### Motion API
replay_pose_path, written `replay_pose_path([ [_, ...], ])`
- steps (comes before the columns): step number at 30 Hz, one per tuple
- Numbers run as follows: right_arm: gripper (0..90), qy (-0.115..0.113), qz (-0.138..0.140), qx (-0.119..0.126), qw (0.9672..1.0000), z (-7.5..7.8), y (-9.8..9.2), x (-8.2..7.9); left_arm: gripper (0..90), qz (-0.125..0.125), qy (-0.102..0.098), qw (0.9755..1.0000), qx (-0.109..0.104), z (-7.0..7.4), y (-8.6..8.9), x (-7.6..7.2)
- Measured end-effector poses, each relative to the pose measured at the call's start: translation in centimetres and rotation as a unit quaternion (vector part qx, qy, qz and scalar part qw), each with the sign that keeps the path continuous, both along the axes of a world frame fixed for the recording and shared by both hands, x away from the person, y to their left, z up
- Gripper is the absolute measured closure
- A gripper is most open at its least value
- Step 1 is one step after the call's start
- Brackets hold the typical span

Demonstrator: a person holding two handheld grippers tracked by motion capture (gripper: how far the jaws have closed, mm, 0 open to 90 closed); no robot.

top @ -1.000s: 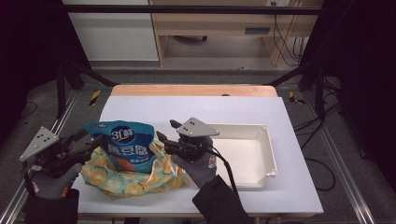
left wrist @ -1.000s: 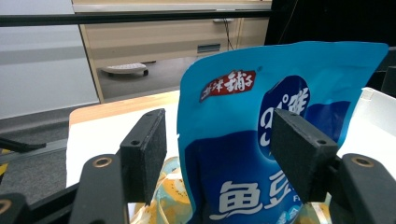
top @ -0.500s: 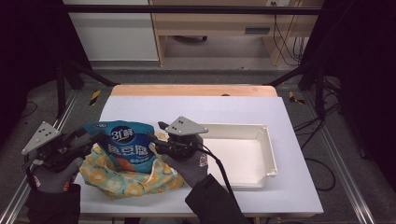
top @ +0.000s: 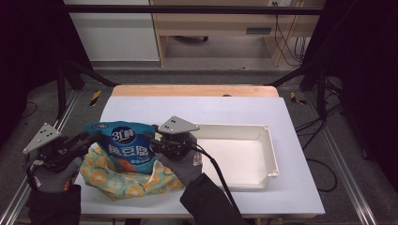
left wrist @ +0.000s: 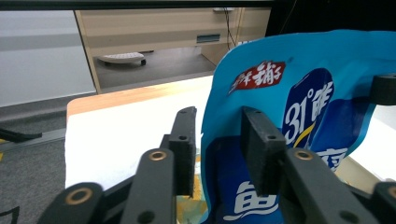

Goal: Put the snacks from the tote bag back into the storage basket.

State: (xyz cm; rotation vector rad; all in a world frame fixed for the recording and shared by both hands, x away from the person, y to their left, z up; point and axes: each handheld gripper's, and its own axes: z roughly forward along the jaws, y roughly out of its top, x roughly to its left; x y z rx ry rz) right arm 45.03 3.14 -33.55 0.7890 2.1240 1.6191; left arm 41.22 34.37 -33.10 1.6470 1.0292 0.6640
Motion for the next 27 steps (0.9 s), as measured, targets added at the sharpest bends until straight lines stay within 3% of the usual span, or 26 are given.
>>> replay_pose_path([
  [12, 82.5, 0.001, 0.002, -0.004, 1.0000, -0.09, 0.35, 0.12, 82.5, -0.001, 0.007, 0.9999, -0.011, -0.02, 0.25, -0.11],
  [27, 88.8, 0.001, -0.004, -0.004, 1.0000, -0.08, 0.40, 0.15, 89.5, 0.008, 0.010, 0.9999, -0.004, 0.13, -0.11, -0.34],
])
